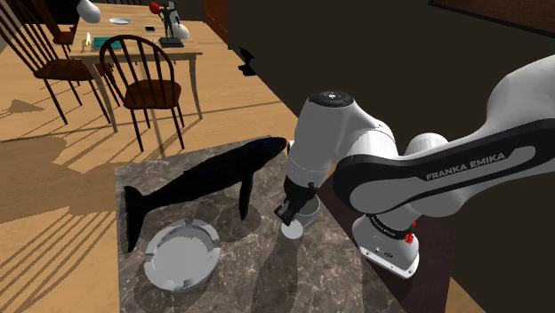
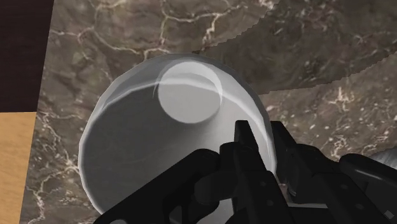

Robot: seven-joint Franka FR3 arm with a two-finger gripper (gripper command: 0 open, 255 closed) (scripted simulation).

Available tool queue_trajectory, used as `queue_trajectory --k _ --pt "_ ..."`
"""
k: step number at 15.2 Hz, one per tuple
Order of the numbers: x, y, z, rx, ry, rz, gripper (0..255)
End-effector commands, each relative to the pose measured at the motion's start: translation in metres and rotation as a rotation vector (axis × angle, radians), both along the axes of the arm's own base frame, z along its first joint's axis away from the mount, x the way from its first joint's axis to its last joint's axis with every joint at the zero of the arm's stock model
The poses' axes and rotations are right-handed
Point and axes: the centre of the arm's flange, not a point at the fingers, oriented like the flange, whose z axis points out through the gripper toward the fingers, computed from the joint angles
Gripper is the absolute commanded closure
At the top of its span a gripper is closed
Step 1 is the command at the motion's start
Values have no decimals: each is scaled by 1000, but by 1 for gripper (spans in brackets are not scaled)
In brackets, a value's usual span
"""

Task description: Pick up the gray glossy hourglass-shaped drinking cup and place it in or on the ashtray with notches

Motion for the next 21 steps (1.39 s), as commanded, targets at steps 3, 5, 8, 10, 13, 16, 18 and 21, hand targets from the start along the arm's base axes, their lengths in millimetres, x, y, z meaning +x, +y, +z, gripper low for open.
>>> queue_trajectory --k 3,5,8,10,13,16,18,21 --pt "0 0 5 -1 1 0 255" --pt "0 0 15 -1 1 0 255" --pt "0 0 31 -1 1 0 255" --pt "0 0 42 -1 1 0 255" --pt "0 0 57 -1 1 0 255" --pt "0 0 73 -1 1 0 255" --pt "0 0 84 -1 1 0 255" --pt "0 0 100 -1 1 0 255"
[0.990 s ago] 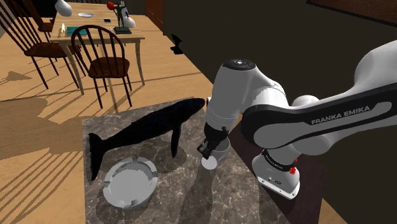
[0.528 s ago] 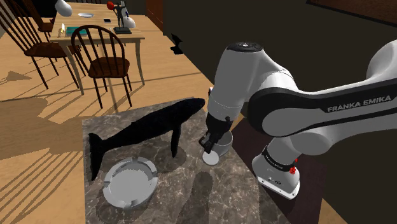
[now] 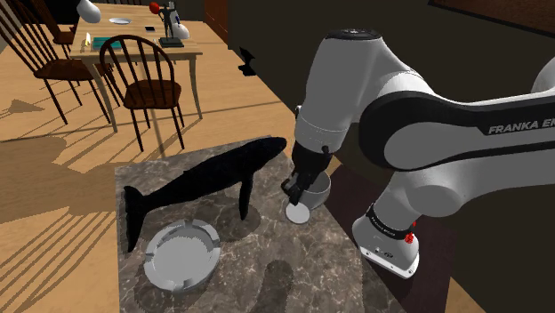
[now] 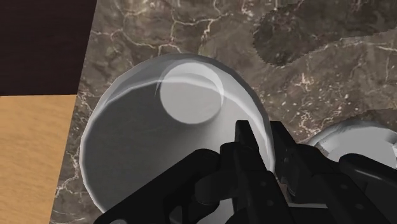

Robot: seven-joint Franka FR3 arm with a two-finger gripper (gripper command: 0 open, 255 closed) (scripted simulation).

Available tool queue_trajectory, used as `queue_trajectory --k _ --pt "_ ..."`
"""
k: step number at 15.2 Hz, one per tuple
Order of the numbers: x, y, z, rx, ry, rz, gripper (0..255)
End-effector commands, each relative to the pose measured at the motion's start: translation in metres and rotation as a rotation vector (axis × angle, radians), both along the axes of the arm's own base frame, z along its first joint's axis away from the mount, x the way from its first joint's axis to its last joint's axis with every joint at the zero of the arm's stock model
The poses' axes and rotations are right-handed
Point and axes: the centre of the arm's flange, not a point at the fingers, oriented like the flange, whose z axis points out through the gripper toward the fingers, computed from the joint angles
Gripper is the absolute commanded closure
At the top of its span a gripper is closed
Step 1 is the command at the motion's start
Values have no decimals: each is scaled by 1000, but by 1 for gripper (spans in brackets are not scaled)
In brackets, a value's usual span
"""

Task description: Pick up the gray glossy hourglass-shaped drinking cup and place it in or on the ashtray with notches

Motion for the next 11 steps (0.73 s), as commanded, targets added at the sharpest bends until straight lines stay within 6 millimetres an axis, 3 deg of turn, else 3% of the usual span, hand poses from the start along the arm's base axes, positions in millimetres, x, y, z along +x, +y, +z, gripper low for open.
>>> queue_trajectory --k 1,11 --pt "1 -1 7 0 0 0 255" --pt "70 110 26 0 0 0 255"
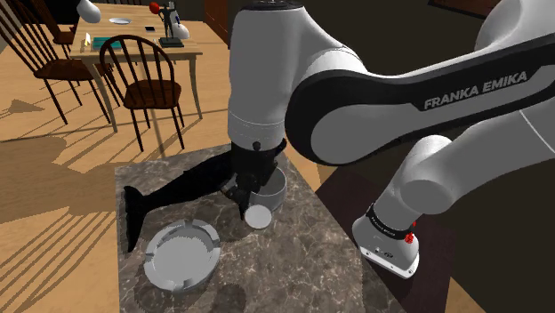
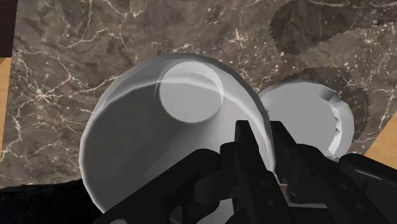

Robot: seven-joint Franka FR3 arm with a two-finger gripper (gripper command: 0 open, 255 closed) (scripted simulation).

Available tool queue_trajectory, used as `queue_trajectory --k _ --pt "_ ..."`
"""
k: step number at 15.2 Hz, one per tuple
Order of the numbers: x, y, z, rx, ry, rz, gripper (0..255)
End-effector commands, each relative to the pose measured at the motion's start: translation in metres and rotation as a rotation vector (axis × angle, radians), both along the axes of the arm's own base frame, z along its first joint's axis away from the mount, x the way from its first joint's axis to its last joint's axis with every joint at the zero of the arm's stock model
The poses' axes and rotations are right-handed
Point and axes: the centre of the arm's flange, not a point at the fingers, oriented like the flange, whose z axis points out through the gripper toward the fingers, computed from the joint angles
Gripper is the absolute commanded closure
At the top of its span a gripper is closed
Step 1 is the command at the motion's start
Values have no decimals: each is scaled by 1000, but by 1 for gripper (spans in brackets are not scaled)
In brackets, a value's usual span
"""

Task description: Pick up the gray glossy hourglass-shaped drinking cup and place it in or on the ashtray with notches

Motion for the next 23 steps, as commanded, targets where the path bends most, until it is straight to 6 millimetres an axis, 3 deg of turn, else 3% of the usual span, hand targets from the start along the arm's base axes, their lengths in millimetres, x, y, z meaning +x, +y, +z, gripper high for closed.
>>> queue_trajectory --k 1,12,13,23 --pt "13 22 7 2 0 -1 255" --pt "90 143 28 2 0 -1 255" --pt "102 163 32 2 0 -1 255" --pt "102 163 -21 2 0 -1 255"
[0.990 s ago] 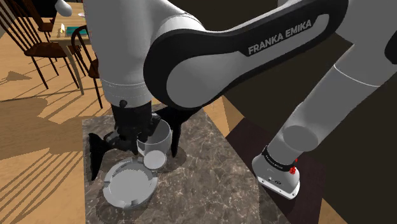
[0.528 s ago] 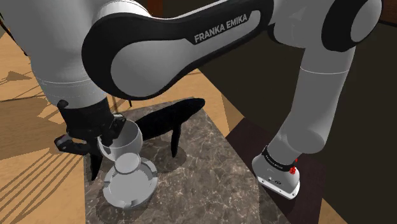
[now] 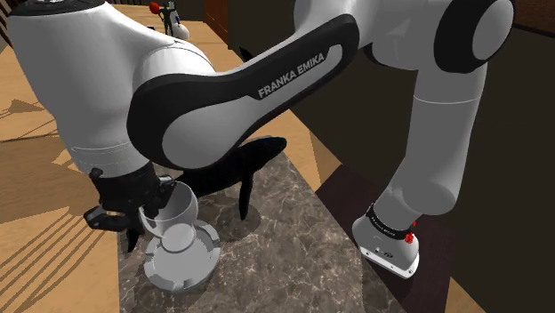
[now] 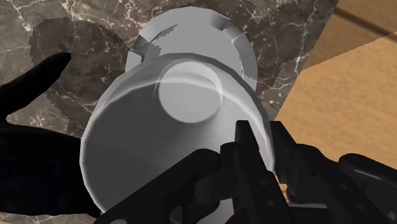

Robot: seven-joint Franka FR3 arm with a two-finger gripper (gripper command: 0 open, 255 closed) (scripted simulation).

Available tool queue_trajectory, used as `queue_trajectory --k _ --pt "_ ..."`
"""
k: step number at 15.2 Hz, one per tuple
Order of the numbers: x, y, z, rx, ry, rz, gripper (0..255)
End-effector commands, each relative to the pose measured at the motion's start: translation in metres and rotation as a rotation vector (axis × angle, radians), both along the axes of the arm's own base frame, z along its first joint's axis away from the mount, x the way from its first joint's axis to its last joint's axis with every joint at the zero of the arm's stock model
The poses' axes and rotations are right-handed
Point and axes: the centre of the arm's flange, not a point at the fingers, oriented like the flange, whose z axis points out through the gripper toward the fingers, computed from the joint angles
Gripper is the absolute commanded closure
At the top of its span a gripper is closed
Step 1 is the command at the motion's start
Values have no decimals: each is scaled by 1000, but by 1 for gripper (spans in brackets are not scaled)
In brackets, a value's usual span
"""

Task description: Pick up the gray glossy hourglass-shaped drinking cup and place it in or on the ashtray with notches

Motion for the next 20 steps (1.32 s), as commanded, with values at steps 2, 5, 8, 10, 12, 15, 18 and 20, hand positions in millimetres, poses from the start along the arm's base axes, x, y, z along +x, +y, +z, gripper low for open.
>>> queue_trajectory --k 2,5,8,10,12,15,18,20 --pt "-1 0 -15 1 -1 0 255" --pt "-1 0 -31 1 -1 0 255" --pt "-1 0 -47 1 -1 0 255" --pt "-1 0 -58 1 -1 0 255" --pt "-1 0 -68 1 -1 0 255" --pt "-1 0 -69 1 -1 0 255" --pt "-1 0 -69 1 -1 0 255" --pt "-1 0 -69 1 -1 0 255"
